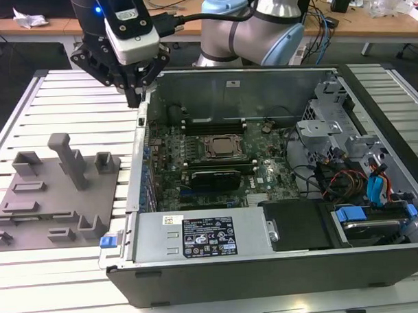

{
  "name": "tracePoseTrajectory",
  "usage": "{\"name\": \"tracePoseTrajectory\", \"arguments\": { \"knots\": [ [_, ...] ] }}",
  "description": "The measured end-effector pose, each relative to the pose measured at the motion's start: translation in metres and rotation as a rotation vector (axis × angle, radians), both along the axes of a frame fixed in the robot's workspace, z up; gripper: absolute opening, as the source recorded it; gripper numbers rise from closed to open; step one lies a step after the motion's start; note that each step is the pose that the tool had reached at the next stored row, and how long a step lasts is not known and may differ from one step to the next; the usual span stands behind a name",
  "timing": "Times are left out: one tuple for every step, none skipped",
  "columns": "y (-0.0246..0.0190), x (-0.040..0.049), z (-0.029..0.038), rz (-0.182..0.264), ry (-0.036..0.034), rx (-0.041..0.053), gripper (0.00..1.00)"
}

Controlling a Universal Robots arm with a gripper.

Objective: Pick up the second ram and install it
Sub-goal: 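Reach for the second ram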

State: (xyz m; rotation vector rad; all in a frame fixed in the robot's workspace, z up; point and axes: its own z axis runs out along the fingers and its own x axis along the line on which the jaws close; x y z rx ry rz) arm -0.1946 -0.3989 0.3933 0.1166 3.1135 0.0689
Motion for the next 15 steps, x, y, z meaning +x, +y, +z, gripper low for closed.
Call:
{"name": "tracePoseTrajectory", "arguments": {
  "knots": [
    [0.0, -0.0014, 0.0, 0.0, 0.0, 0.0, 0.11],
    [0.0, -0.0045, 0.0, 0.0, 0.0, 0.0, 0.11],
    [0.0, -0.0104, 0.0, 0.0, 0.0, -0.0001, 0.11],
    [0.0, -0.0141, 0.0, 0.0, 0.0, 0.0, 0.11],
    [0.0, -0.0191, 0.0, 0.0, -0.0001, 0.0, 0.11],
    [0.0, -0.0217, 0.0, 0.0, 0.0, 0.0, 0.11],
    [0.0, -0.0275, 0.0, 0.0, 0.0, -0.0001, 0.11],
    [0.0, -0.0289, 0.0, 0.0, 0.0, -0.0001, 0.11],
    [0.0, -0.0301, 0.0, 0.0, 0.0, 0.0, 0.11],
    [0.0, -0.0325, 0.0, 0.0, 0.0, 0.0, 0.11],
    [0.0, -0.0346, 0.0, 0.0, 0.0, 0.0, 0.11],
    [0.0, -0.0384, 0.0, 0.0, 0.0, 0.0, 0.11],
    [0.0, -0.0417, 0.0, 0.0, 0.0, 0.0, 0.11],
    [0.0, -0.0437, 0.0, 0.0, 0.0, 0.0, 0.11],
    [0.0, -0.0464, 0.0, 0.0, 0.0, 0.0, 0.11]
  ]
}}
